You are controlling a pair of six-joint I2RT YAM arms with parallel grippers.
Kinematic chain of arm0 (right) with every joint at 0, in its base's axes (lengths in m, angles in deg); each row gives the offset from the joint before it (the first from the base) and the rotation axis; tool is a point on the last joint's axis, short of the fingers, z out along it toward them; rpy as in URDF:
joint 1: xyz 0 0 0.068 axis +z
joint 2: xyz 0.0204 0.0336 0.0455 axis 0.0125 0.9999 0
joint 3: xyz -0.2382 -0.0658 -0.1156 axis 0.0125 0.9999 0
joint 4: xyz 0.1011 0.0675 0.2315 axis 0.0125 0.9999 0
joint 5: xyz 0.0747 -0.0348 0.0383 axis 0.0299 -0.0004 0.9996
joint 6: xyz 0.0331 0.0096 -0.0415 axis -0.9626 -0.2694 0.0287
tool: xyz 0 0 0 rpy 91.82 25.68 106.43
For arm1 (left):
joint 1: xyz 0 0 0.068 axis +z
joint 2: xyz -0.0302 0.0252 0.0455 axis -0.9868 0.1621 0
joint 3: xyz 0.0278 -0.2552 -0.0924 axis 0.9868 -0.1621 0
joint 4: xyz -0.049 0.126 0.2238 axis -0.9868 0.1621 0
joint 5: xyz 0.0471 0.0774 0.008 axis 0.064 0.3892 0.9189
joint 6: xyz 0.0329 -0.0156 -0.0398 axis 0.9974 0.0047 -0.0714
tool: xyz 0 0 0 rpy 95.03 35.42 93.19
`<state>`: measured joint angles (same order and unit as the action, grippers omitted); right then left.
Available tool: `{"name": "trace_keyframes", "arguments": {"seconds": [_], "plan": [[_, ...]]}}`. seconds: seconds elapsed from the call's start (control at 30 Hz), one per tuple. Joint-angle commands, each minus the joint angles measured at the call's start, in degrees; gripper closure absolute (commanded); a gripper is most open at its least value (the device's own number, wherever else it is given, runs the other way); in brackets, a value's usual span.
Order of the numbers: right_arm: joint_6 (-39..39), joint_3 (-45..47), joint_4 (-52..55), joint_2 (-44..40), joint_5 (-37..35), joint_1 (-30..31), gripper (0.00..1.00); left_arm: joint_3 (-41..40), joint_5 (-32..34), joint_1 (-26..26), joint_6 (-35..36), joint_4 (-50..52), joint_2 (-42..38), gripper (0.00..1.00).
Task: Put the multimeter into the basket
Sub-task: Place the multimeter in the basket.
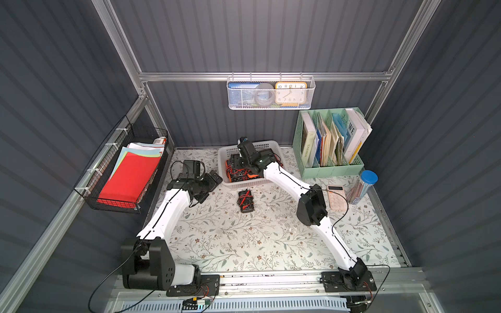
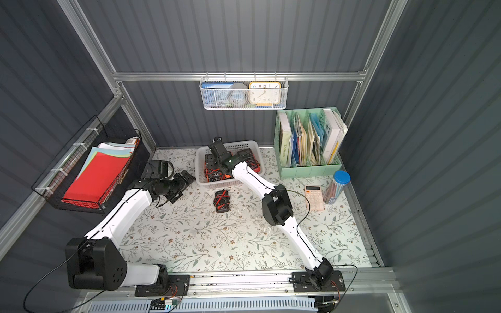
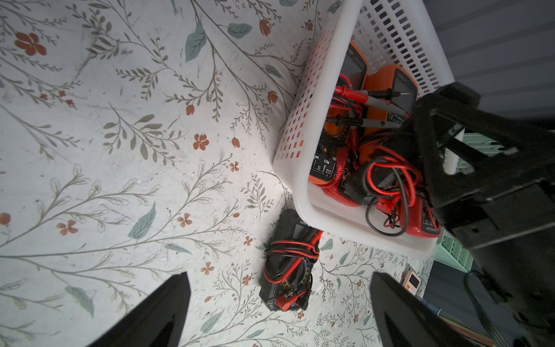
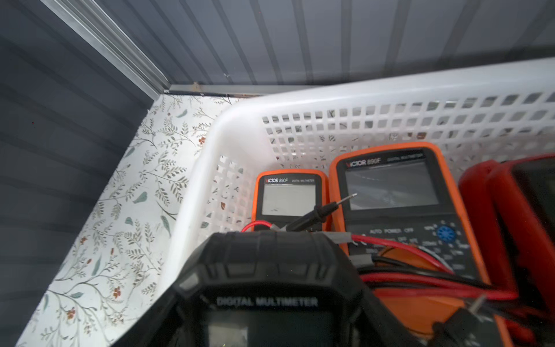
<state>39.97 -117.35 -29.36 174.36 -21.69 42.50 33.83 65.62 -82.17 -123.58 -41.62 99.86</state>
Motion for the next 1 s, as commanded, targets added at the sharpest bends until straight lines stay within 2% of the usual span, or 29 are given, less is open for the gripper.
{"name": "trace_keyframes", "arguments": {"seconds": [0.0,0.17,0.27,0.37,0.73,0.97], "plan": [[0.9,-1.7,-2.8,1.0,0.5,0.0,0.36,-1.1,-0.9,0.3,0.3,-0.6,0.2,0.01],[1.8,-1.6,-1.4,2.7,0.5,0.6,0.31,-1.6,-0.9,0.3,0.4,-1.3,0.2,0.01],[2.4,-1.6,-0.9,3.1,0.1,0.9,0.15,-1.6,-0.9,0.3,1.1,-1.3,0.2,0.01],[2.1,-1.6,-1.0,2.7,-0.3,0.9,0.07,-1.5,-0.8,0.3,1.5,-1.2,0.3,0.01],[2.3,-1.8,-0.3,-2.5,-0.7,0.9,0.03,-1.1,0.3,0.3,2.8,-0.1,-1.1,0.01],[2.7,3.0,-0.1,-10.2,-0.9,1.0,0.02,-0.9,1.3,0.2,3.8,-0.7,-2.1,0.01]]}}
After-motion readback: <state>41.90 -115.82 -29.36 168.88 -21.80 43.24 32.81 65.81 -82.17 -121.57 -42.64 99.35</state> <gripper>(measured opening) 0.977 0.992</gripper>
